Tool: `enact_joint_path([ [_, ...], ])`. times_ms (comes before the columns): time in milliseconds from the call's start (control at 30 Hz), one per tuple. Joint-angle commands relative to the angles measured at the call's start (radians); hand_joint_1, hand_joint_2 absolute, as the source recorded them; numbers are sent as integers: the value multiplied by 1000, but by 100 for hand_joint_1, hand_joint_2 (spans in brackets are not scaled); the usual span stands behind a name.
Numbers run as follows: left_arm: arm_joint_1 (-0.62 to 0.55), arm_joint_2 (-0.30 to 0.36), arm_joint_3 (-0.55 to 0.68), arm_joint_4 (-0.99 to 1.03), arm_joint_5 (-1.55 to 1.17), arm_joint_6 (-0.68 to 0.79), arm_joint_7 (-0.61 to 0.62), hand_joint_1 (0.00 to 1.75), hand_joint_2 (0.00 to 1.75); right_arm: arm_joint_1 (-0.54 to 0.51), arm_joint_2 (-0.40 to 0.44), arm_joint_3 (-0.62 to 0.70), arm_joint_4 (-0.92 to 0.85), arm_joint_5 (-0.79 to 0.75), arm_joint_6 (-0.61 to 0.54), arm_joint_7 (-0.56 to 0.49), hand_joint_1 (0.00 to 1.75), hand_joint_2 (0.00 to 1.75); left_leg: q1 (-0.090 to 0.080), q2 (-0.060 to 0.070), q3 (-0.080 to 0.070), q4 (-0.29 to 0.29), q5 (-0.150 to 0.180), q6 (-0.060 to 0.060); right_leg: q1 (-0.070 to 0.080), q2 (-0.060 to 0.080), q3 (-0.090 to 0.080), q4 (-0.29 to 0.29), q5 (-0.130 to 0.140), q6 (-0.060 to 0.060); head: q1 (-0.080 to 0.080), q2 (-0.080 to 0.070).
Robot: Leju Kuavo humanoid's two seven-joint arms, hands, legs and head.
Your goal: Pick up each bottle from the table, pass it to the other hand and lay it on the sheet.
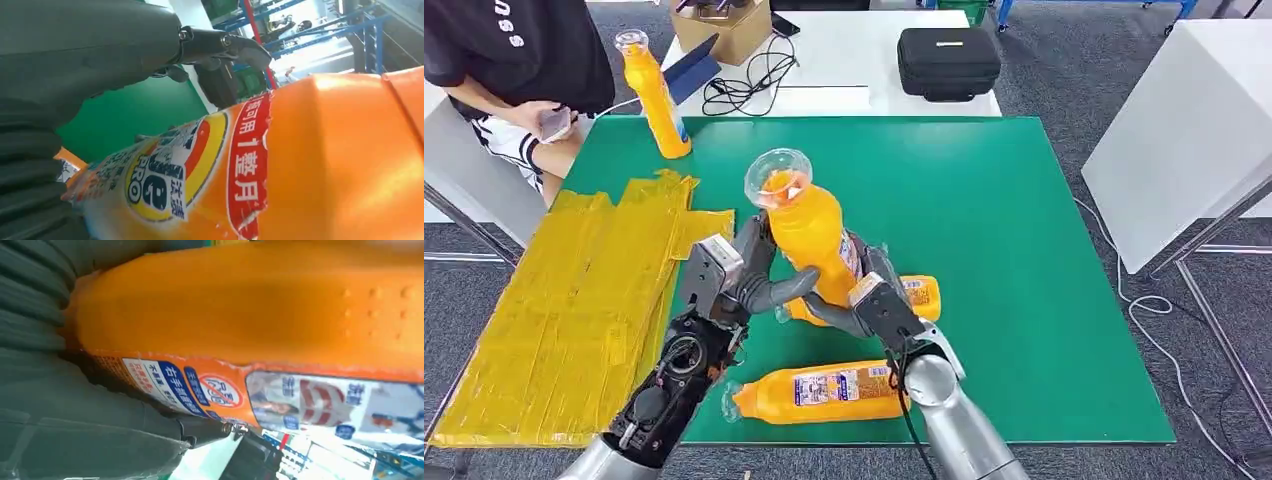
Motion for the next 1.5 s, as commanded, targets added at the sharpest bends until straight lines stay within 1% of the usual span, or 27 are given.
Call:
enact_joint_path([
  [33,-34,-12,100,130,31,11,6,0,175,-55,-5,112,108,15,8,-12,175,175,1,4,5,-1,-1,-1,1,2,4,-1,0,1,0,0],
  [100,-29,-13,105,121,41,3,3,0,175,-60,-3,115,117,22,0,-11,175,175,0,3,3,-1,-1,-1,0,2,2,-1,0,0,0,0],
  [133,-25,-14,108,113,44,3,2,30,175,-60,-1,112,115,24,-2,-9,175,175,1,4,4,-1,-2,-1,0,2,4,-1,0,1,0,0],
  [167,-24,-14,109,108,44,3,2,147,175,-58,0,109,113,31,-5,-5,175,175,1,3,3,-1,-1,-1,0,2,3,-1,0,1,0,0],
  [200,-23,-14,108,102,44,3,1,143,175,-57,1,106,110,33,-6,-4,175,175,0,2,2,-1,-1,-1,0,1,2,-1,0,0,0,0],
  [233,-20,-13,107,93,47,0,-1,105,175,-56,2,102,107,38,-5,-1,175,175,1,3,4,0,-2,-1,1,1,4,-1,-1,1,0,0],
  [267,-17,-10,104,82,53,-8,-4,19,175,-59,2,100,107,42,-4,1,175,175,0,2,3,0,-1,-1,1,1,2,-1,-1,1,0,0],
  [433,-15,-10,102,76,54,-9,-4,21,175,-60,2,96,106,44,-3,2,175,175,0,2,2,0,-1,-1,1,0,2,0,-1,1,0,0],
  [467,-13,-7,99,70,53,-13,-6,59,175,-60,3,95,107,47,-3,4,175,175,1,2,3,0,-2,-1,1,1,2,0,-1,1,0,0],
  [500,-10,-6,96,64,52,-16,-8,47,175,-61,4,92,107,53,-4,6,175,175,0,2,2,0,-1,-1,1,1,2,-1,0,1,0,0],
  [533,-6,-5,91,52,49,-21,-10,3,175,-60,5,87,106,60,-5,8,175,175,1,2,3,0,-2,-1,1,1,3,-1,-1,1,0,0],
  [567,-2,-4,87,42,48,-25,-11,0,175,-61,6,84,106,64,-5,9,175,175,0,2,2,0,-1,-1,1,1,2,0,0,1,0,0],
  [933,14,2,59,-24,61,-62,-13,0,175,-66,-1,77,115,83,-9,15,175,175,0,1,2,0,-1,-1,1,0,1,-1,0,1,0,0],
  [1033,39,11,37,-93,65,-86,-24,0,175,-71,-6,78,135,95,-29,18,175,175,0,1,1,0,-1,-1,1,0,1,-1,0,1,0,0],
  [1100,48,12,28,-125,64,-92,-27,0,175,-73,-7,75,146,96,-39,14,175,175,1,3,4,1,-3,-1,2,1,4,-1,-1,1,0,0],
  [1167,52,16,16,-147,58,-101,-28,0,175,-72,-6,75,153,108,-53,6,175,175,1,2,2,0,-1,-1,1,0,2,-1,-1,1,0,0],
  [1367,61,11,-8,-176,25,-107,-39,0,175,-60,2,84,148,135,-57,9,175,175,1,1,3,0,-2,-1,1,-1,3,-1,-1,1,0,0],
  [1400,63,10,-9,-178,23,-107,-39,0,175,-58,3,86,149,137,-57,10,175,175,0,1,1,0,-1,-1,1,0,1,-1,0,1,0,0],
  [1467,63,10,-9,-178,23,-107,-39,0,175,-58,3,86,149,137,-57,10,175,175,1,2,4,0,-2,-1,1,0,4,-1,-1,1,0,0],
  [1500,63,10,-8,-179,21,-107,-40,0,175,-59,4,89,152,140,-57,12,175,175,0,1,1,0,-1,-1,1,-1,1,-1,0,1,0,0],
])
